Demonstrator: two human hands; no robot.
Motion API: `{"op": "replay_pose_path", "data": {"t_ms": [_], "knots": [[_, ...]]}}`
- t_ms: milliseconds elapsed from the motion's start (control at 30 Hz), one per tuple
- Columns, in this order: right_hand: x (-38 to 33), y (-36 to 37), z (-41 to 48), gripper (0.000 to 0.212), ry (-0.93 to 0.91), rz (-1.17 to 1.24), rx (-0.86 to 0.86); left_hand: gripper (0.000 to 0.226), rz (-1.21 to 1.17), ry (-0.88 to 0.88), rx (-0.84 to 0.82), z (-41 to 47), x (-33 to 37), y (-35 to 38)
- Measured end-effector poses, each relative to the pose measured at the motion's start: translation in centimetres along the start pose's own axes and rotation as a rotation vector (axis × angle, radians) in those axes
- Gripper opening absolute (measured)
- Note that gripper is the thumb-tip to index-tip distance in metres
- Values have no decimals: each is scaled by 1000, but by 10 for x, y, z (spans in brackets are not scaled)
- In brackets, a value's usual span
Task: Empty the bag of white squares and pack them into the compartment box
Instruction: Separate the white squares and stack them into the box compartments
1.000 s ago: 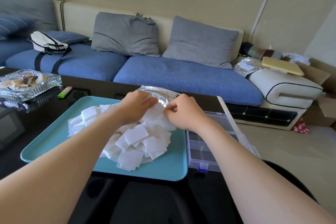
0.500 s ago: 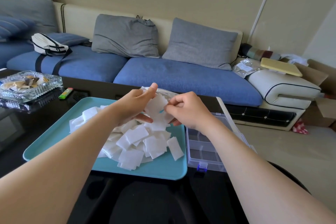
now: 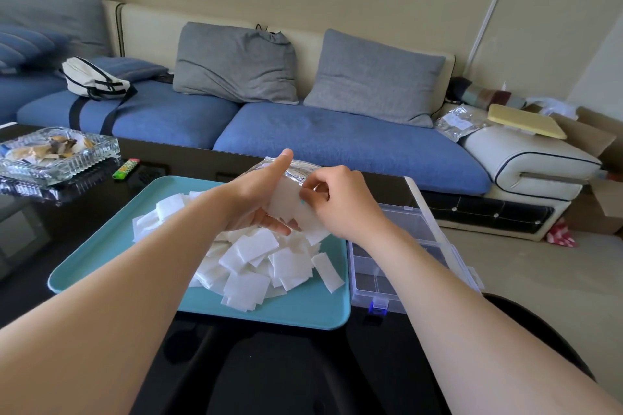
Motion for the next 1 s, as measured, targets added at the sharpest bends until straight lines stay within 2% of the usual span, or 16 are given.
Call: {"op": "replay_pose_path", "data": {"t_ms": [167,267,400,500,633,833,933,1000], "knots": [[-14,7,-3,9,-218,-234,6,94,81,-33,-49,1,-3,0],[-23,12,-6,15,-333,-339,-13,95,137,-53,-82,-3,-3,3],[-27,13,-6,22,-396,-399,-26,92,119,-84,-89,-4,-5,3],[-29,13,-6,21,-399,-370,-10,83,128,-30,-41,-5,-2,1],[-27,7,-4,13,-244,-120,33,71,141,23,-56,-9,5,6],[0,2,1,28,3,30,34,57,86,-7,14,-2,-2,-4],[11,-4,1,33,64,80,32,61,80,-65,65,1,-9,-11],[14,-9,1,38,118,201,44,68,11,-101,73,1,-10,-12]]}}
Point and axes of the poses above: each hand's wrist, its own z-axis towards the middle knuckle, its own y-axis out of the palm, x = y × z, the point moved 7 cm from there along z, towards the middle knuckle, and after that the axes turned 5 degrees about x, right-handed, at the moved point
